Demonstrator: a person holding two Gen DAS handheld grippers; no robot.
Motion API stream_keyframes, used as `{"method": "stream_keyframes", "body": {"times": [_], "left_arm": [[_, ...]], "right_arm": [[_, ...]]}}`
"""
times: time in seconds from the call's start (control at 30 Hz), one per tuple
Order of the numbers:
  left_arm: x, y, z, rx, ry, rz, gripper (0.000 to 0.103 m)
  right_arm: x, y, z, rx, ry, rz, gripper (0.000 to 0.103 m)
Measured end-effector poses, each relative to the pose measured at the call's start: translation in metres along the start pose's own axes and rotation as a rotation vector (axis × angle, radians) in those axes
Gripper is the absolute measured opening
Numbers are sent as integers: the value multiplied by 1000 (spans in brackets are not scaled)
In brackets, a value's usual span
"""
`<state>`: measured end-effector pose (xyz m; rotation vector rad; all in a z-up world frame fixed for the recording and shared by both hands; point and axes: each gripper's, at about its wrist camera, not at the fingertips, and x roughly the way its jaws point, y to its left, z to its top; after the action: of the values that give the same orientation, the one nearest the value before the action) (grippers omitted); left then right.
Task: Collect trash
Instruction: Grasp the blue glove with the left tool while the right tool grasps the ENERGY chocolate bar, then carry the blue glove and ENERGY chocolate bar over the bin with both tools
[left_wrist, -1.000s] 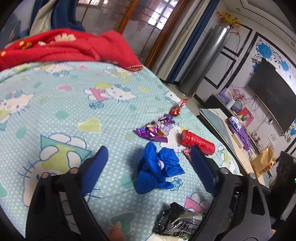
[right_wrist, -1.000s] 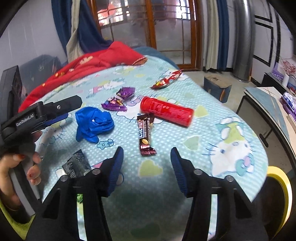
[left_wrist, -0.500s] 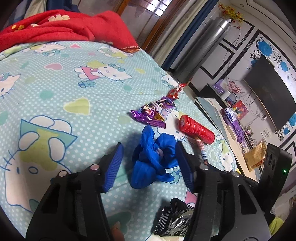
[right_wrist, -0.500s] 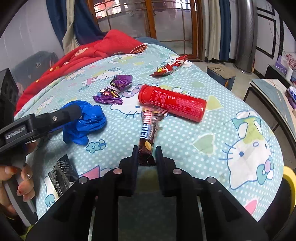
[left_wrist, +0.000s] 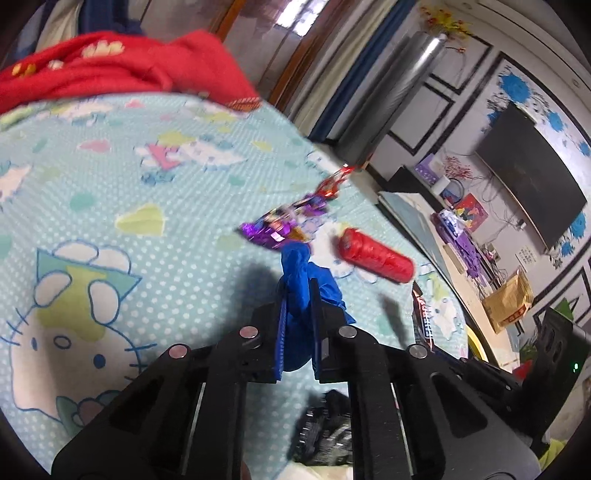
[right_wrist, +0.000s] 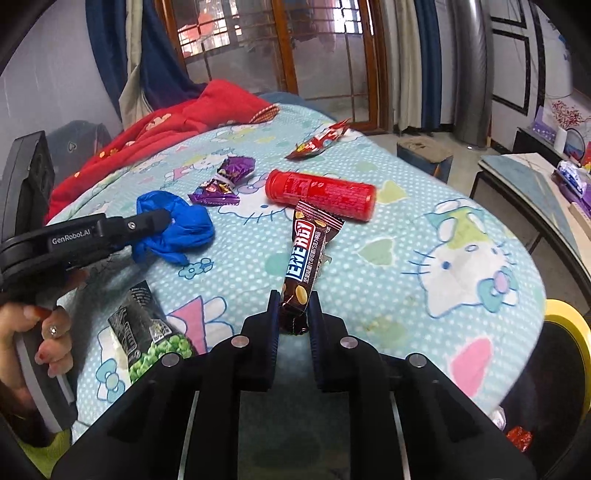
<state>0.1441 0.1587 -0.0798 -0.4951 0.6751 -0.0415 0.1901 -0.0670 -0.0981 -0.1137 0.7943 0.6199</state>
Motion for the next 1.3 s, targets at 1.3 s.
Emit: {"method": "stream_keyframes", "body": {"times": [1.3], "left_arm": [[-31, -163, -41, 389, -50, -242, 5]], "right_arm": [[-134, -103, -29, 127, -142, -191, 15]]}}
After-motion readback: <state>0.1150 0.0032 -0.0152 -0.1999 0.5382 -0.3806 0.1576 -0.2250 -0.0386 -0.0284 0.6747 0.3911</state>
